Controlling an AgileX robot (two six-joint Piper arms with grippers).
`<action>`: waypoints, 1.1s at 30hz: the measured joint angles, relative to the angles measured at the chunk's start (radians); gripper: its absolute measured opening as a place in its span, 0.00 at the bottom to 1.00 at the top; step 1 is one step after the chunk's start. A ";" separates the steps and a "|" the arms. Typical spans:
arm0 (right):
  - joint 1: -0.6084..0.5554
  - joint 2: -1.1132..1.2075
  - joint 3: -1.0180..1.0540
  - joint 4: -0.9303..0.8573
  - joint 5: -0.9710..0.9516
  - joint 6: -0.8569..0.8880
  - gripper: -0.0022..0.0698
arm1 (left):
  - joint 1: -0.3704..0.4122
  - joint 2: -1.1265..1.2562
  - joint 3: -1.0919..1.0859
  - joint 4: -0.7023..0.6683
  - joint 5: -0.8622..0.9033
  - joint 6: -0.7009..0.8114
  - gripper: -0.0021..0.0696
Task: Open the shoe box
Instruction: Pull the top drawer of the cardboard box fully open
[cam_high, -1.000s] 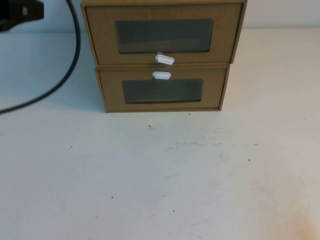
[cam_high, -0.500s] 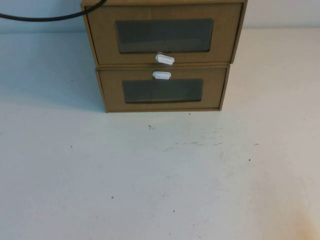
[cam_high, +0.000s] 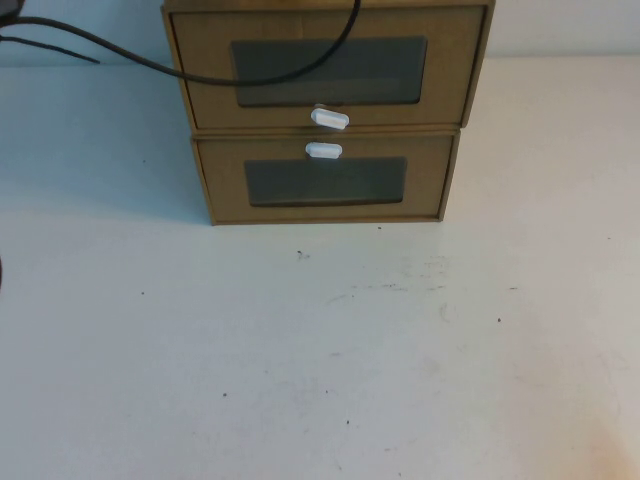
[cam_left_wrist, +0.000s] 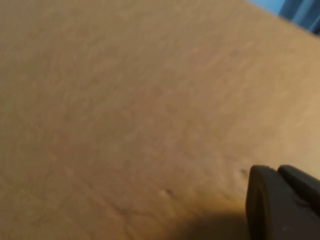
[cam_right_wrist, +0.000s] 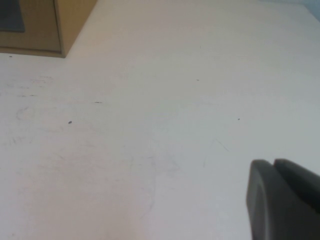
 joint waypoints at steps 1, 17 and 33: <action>0.000 0.000 0.000 0.000 0.000 0.000 0.01 | 0.000 0.013 0.000 0.002 -0.007 0.000 0.02; 0.000 0.000 0.000 0.000 -0.022 0.000 0.01 | 0.000 0.040 -0.009 -0.012 -0.039 -0.007 0.02; 0.000 0.000 0.000 0.744 -0.423 0.000 0.01 | 0.000 0.042 -0.011 -0.012 -0.039 -0.012 0.02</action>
